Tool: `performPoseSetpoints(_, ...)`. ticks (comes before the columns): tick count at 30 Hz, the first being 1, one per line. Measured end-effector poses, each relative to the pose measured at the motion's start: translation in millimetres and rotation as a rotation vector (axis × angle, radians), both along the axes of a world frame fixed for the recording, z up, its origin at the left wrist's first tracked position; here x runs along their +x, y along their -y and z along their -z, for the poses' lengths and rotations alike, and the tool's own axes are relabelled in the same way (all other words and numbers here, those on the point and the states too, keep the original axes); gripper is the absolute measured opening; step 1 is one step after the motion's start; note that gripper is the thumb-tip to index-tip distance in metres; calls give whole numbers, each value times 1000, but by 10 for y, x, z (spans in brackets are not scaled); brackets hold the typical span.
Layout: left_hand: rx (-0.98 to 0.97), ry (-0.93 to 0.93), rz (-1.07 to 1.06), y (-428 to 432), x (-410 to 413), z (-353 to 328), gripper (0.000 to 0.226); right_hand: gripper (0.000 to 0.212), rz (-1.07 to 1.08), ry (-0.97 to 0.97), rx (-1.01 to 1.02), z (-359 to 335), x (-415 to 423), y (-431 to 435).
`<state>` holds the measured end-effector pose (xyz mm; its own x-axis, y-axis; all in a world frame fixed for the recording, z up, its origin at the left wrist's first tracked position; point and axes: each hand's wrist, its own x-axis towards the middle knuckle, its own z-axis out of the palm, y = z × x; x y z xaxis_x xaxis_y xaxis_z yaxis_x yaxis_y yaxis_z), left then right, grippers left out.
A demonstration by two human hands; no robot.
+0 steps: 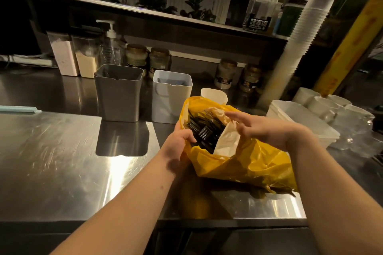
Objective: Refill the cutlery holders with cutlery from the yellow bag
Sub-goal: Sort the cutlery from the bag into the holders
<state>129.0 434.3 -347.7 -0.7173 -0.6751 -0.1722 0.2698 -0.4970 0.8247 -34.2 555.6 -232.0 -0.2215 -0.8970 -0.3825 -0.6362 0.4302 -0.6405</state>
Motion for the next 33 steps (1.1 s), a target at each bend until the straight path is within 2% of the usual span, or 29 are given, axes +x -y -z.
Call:
performPoseSetpoints(1,51,11,-9,4,-17,-25,58,104,66,-90,-33,32,24,81)
performPoseSetpoints(3,150,37,-15,28,-28,-38,45,85,160,-409,-84,104,30,214)
performPoseSetpoints(5,181,67,-12,72,-4,-18,41,89,131,-659,-32,152,11,197)
performPoseSetpoints(7,77,140,-19,118,39,18,63,101,70,-776,54,170,-24,95)
performPoseSetpoints(9,-93,240,18,106,94,20,82,111,32,-792,125,228,-8,15)
performPoseSetpoints(12,-239,311,101,28,171,-19,91,119,-38,-804,204,330,49,-31)
performPoseSetpoints(15,-324,295,164,-56,231,-51,102,119,-74,-896,177,241,106,-34)
performPoseSetpoints(18,-419,292,163,-178,263,-46,113,106,-144,-999,25,153,287,-67)
performPoseSetpoints(20,-450,274,101,-227,269,-28,113,84,-188,-996,-163,151,425,-36)
performPoseSetpoints(22,-389,224,75,-274,288,-1,115,64,-191,-962,-252,176,519,35)
performPoseSetpoints(23,-387,226,86,-311,305,15,117,62,-184,-965,-237,204,549,69)
performPoseSetpoints(26,-534,317,142,-422,314,58,125,72,-143,-989,-121,277,506,166)
performPoseSetpoints(29,-546,417,179,-489,289,16,124,77,-109,-1017,-20,291,401,250)
performPoseSetpoints(33,-492,448,144,-489,259,-77,114,66,-109,-960,-130,346,384,401)
